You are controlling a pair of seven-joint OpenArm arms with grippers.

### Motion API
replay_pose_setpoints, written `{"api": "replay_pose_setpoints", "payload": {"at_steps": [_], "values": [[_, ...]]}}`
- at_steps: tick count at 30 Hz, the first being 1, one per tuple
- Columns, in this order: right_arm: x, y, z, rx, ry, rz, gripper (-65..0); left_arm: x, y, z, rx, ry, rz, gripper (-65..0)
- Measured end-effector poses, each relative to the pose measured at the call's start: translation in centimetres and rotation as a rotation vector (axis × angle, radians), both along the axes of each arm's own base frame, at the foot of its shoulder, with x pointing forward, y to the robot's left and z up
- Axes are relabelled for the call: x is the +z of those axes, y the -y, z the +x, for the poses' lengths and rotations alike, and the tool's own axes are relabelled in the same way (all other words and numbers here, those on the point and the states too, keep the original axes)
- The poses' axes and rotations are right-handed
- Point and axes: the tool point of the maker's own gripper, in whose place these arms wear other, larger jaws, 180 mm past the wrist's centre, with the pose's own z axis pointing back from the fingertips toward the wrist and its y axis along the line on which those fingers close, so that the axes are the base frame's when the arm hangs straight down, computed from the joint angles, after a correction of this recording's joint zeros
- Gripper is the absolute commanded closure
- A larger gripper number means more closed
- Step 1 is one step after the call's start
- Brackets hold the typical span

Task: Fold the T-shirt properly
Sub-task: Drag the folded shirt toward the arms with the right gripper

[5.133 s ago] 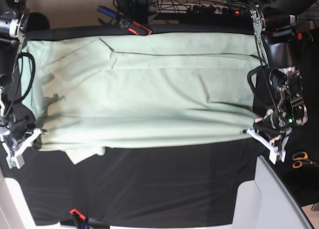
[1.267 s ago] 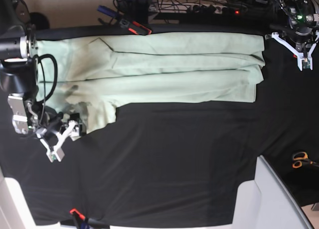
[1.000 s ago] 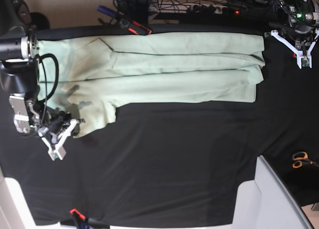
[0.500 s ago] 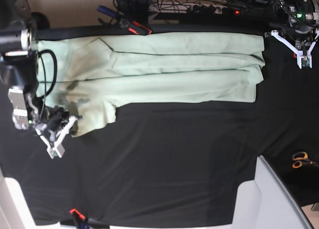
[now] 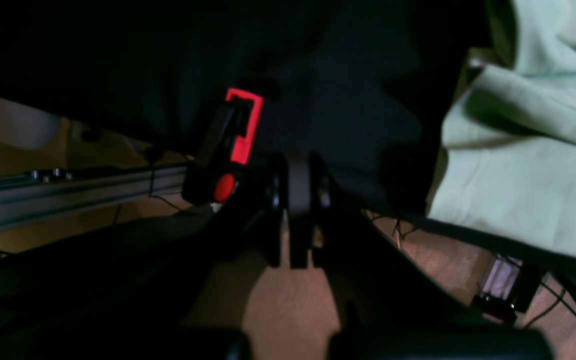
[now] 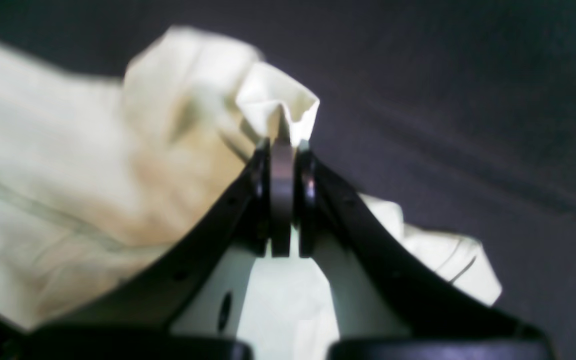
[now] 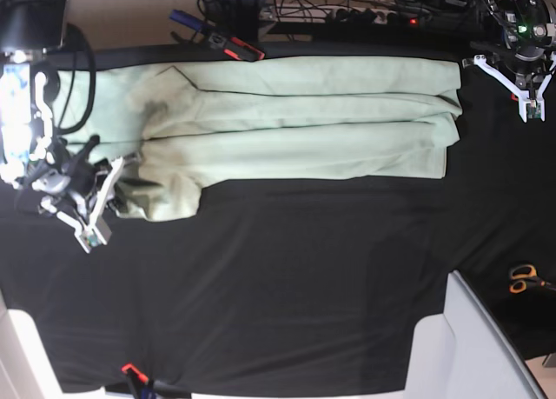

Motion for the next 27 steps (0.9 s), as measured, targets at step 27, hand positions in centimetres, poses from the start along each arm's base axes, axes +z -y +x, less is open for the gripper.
{"api": "replay_pose_setpoints", "payload": {"at_steps": [27], "values": [[-0.9,-2.5,-12.1,0.000,-0.146,0.013,0.0,1.1,-0.7,2.1,-0.011,0.040,0.024,0.0]]}}
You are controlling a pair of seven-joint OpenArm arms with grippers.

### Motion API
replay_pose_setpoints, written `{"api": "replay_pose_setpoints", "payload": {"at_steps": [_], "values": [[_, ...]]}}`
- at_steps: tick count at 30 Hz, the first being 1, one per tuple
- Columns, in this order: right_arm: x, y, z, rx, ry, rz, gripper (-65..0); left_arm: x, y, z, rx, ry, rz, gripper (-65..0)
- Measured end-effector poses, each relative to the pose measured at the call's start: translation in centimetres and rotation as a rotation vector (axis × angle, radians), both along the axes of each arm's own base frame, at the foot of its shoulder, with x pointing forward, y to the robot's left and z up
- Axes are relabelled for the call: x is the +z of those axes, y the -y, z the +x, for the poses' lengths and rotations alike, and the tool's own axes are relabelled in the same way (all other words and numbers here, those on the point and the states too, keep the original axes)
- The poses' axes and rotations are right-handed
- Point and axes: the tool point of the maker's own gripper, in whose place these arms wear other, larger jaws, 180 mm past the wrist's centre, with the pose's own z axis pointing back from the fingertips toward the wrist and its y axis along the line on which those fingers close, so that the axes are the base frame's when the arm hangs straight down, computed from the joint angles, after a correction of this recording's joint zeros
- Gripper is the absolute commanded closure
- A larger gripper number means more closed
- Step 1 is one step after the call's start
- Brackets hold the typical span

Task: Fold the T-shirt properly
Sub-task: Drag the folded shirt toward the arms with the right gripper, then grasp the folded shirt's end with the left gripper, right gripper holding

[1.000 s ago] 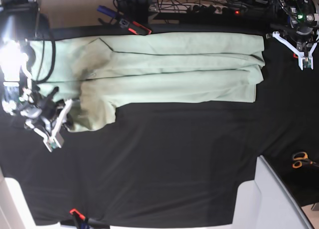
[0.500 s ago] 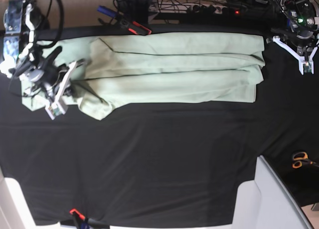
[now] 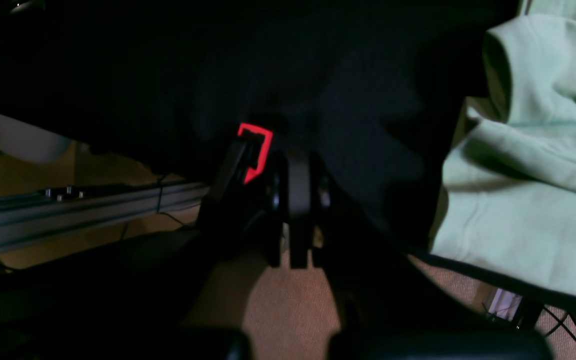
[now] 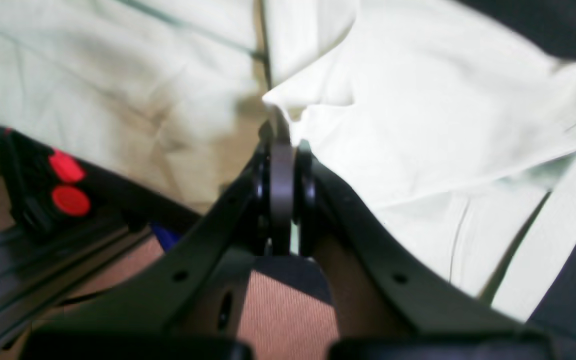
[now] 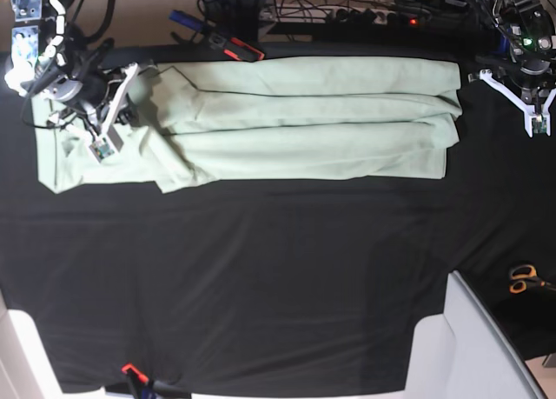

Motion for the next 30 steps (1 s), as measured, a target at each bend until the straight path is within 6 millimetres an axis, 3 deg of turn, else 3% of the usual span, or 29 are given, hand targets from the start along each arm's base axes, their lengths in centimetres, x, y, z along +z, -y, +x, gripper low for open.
{"api": "replay_pose_setpoints", "payload": {"at_steps": [10,14,18,23,26,30], "values": [[-0.9,-0.1,-2.2,0.000,-0.046,0.004,0.0,0.0,-0.1,0.0,-0.001,-0.001,0.002,0.0],[-0.7,-0.3,-1.8,-0.004,-0.016,0.022,0.0,0.0,0.0,0.0,0.000,-0.001,0.001,0.0],[-1.9,-0.1,-2.6,-0.013,-0.060,0.025,0.0,0.0,-0.1,0.0,-0.001,-0.001,0.002,0.0],[-2.3,-1.7,-3.1,-0.044,-0.076,0.074,-0.6,0.0,-0.1,0.0,0.000,-0.002,0.002,0.0],[-2.4,-2.8,-4.3,-0.058,-0.095,0.098,-10.6,0.0,0.0,0.0,0.002,-0.003,-0.002,0.0],[-1.1,-1.0,-4.0,-0.155,-0.054,0.085,-31.0,-0.3,0.0,-0.4,0.014,-0.025,-0.013,0.0]]}}
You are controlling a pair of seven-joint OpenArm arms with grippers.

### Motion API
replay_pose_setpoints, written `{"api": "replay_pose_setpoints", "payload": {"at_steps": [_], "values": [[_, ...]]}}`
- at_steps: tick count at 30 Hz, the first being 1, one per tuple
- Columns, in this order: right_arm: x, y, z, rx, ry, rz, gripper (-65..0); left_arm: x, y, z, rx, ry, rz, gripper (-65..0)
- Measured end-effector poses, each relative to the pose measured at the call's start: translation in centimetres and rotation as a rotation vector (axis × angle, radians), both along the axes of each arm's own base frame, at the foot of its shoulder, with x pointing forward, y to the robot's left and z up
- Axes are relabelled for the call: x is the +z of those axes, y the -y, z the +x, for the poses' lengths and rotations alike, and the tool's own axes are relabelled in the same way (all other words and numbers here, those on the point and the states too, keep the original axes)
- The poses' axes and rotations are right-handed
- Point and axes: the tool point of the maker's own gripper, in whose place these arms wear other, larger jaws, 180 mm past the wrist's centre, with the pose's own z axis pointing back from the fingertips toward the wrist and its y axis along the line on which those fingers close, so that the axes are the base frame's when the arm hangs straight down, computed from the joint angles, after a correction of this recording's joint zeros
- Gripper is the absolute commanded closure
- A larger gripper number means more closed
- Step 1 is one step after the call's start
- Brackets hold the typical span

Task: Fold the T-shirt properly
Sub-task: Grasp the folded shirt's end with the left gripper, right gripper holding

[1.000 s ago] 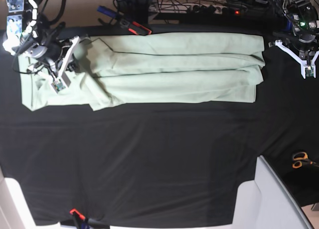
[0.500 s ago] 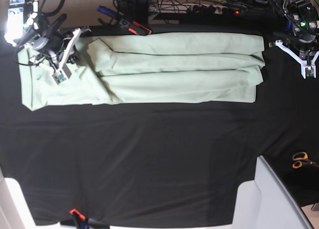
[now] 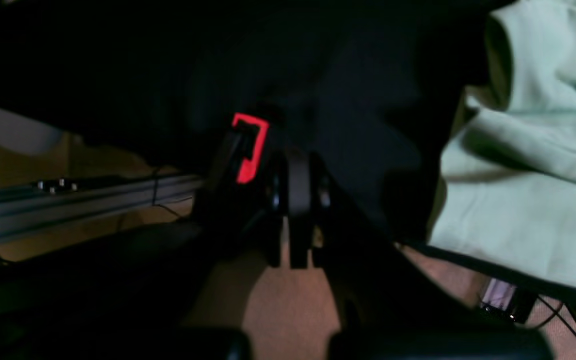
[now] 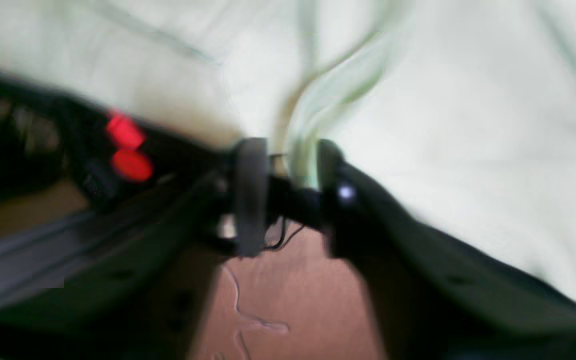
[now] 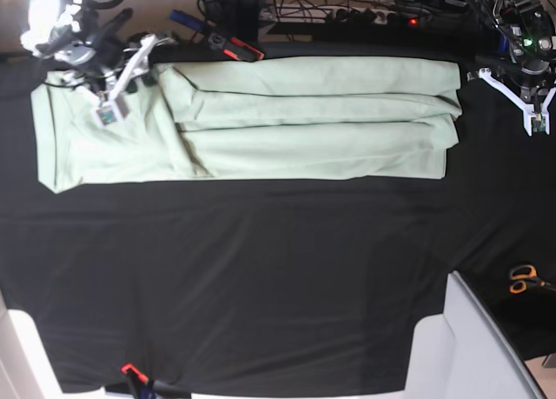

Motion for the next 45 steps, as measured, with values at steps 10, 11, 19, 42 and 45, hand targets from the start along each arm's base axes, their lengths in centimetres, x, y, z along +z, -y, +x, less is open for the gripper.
{"api": "replay_pose_setpoints", "payload": {"at_steps": [10,11,19,42,45], "values": [[1.2,5.6,0.1,-0.145,0.036,-0.081,-39.3,0.4,0.0,1.3,0.009,0.027,-0.003,-25.5],[1.2,5.9,0.1,-0.150,0.036,-0.086,-39.3,0.3,0.0,1.6,0.007,0.038,-0.005,-29.9],[1.2,5.8,-0.1,-0.146,0.034,-0.084,-39.5,-3.4,3.3,3.9,0.007,0.101,-0.312,-38.0],[1.2,4.6,-0.5,-0.041,0.036,-0.062,-39.5,-8.8,3.7,4.4,-0.061,0.018,-0.579,-47.4],[1.2,4.6,-0.5,-0.041,0.036,-0.062,-39.5,-8.9,5.4,5.4,-0.084,0.058,-0.613,-47.4]]}}
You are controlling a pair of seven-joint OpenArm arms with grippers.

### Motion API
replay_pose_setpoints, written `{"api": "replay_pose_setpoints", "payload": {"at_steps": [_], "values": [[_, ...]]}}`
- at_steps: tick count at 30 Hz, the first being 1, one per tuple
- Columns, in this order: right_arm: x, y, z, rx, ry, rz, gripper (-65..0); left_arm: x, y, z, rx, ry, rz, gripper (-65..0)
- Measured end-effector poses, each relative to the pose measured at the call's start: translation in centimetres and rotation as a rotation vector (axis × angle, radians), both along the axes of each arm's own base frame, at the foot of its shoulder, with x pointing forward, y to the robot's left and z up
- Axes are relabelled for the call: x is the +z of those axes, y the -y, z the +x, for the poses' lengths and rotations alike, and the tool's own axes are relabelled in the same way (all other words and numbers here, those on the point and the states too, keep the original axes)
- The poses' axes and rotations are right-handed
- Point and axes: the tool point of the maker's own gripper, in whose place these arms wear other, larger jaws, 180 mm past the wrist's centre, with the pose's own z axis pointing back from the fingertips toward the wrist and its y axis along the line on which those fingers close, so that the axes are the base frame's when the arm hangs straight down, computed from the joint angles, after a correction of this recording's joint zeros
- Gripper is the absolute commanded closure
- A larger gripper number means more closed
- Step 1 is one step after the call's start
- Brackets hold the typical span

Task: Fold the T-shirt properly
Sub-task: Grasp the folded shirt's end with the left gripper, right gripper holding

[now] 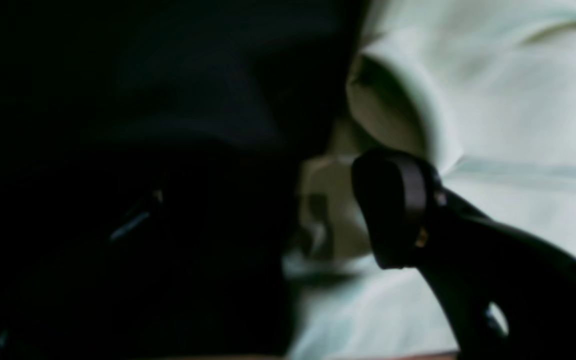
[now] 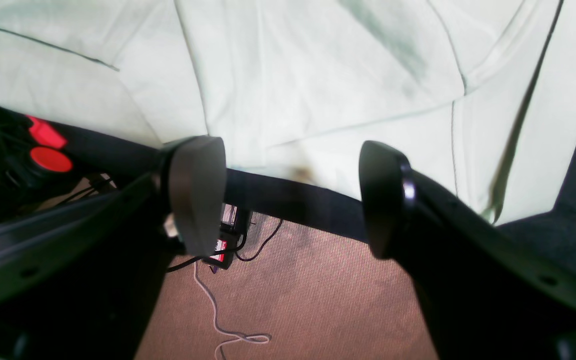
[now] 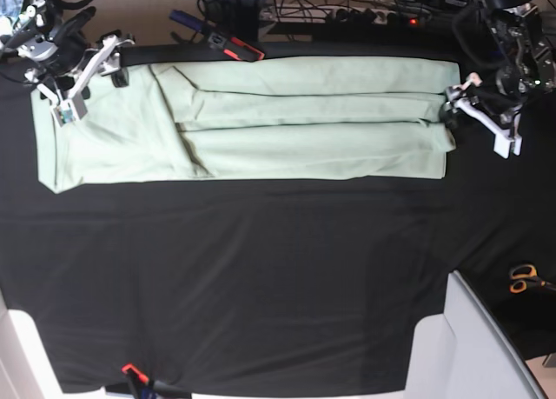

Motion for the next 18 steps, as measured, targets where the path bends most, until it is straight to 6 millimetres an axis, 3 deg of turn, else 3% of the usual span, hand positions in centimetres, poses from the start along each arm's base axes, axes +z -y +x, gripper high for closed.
{"api": "replay_pose_setpoints", "payload": {"at_steps": [11,18], "values": [[0.0,0.0,0.0,0.001,0.000,0.000,-39.5,-0.2,1.5,0.5,-0.007,0.026,-0.030,-46.7],[0.0,-0.1,0.0,0.002,0.000,0.001,-39.5,0.2,1.3,0.4,-0.014,0.025,-0.027,-47.4]]}}
